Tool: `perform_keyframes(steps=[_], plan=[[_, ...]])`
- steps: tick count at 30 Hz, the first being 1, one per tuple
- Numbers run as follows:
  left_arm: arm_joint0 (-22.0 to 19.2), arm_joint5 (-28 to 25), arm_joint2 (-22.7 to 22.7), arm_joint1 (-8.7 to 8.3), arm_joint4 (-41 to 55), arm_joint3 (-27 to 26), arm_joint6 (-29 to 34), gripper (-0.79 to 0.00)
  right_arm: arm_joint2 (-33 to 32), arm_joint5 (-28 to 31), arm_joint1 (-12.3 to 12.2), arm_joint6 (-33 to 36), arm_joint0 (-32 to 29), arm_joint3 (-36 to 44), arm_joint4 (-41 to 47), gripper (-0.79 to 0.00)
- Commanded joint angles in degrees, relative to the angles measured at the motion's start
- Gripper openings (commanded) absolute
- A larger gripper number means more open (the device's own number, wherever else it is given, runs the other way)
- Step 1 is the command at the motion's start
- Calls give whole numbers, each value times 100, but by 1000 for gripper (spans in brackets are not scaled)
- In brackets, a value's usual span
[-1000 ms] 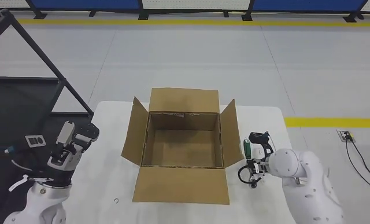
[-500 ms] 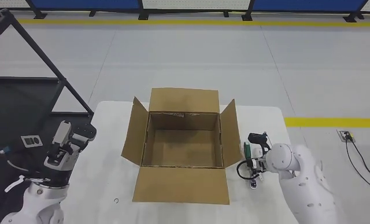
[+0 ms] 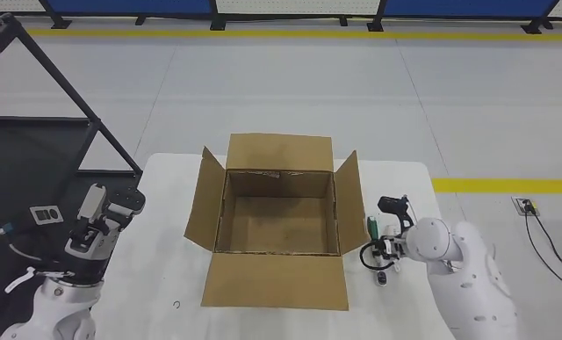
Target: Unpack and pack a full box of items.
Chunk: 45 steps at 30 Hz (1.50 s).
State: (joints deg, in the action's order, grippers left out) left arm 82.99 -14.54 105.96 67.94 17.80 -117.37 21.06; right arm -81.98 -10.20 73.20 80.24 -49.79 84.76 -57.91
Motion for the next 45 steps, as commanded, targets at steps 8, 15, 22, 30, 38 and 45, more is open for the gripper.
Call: perform_keyframes(steps=[8, 15, 22, 30, 38, 45], plan=[[29, -48, 44, -4, 43, -18, -9, 0, -731, 51, -117, -649, -934, 2236, 295, -443], [93, -155, 289, 0, 204, -18, -210, 0, -564, 430, -131, -1039, -863, 2007, 681, -511], [116, -185, 631, -4, 369, 1, -366, 0, -40, 790, -93, -1289, -249, 823, 1120, -668], [164, -181, 691, -3, 370, -7, -370, 0, 349, 1317, -35, -1958, 103, -67, 1756, -785], [185, -154, 669, -2, 324, -45, -361, 0, 651, 1656, -11, -2181, 347, -575, 2066, -785], [189, -154, 650, 0, 340, -39, -353, 0, 939, 1711, 9, -2197, 556, -788, 2127, -785]])
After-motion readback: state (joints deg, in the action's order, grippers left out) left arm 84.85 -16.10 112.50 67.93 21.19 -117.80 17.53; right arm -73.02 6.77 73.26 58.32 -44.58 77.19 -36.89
